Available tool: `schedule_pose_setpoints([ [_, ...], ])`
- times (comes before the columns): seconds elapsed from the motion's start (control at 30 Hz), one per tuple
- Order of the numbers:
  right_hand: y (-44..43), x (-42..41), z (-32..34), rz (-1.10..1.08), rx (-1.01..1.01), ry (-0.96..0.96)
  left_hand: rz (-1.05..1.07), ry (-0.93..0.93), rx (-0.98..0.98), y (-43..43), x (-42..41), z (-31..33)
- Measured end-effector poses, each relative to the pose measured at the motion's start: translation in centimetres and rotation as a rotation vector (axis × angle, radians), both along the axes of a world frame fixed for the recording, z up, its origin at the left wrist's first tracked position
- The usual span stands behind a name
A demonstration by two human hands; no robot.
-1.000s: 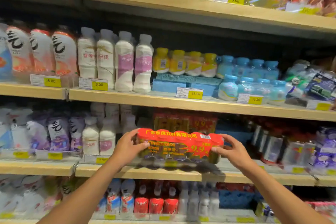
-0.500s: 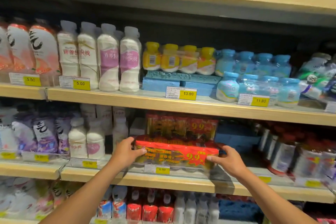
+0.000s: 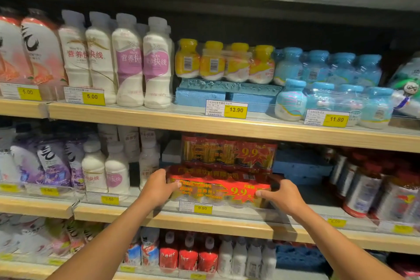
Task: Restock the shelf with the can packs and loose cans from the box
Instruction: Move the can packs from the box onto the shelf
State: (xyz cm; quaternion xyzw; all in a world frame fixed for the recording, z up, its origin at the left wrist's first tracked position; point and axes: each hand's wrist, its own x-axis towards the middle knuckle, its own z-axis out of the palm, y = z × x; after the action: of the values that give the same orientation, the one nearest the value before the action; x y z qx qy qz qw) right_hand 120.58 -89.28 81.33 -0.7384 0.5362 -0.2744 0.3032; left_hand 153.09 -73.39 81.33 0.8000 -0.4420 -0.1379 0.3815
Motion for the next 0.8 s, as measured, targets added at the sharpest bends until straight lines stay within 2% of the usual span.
schedule_pose_setpoints([
  [0.43,-1.4,0.8,-0.6,-0.047,0.053,0.009,0.048,-0.028,0.060,-1.1,-0.1,0.4],
  [0.6,-0.9,0.9,0.0,-0.017,0.011,0.039,0.032,-0.018,0.069,-0.6,-0.1,0.6],
  [0.8,1.4,1.2,0.9,-0.003,-0.098,0.100,-0.008,-0.143,0.054,1.0,-0.6,0.3],
])
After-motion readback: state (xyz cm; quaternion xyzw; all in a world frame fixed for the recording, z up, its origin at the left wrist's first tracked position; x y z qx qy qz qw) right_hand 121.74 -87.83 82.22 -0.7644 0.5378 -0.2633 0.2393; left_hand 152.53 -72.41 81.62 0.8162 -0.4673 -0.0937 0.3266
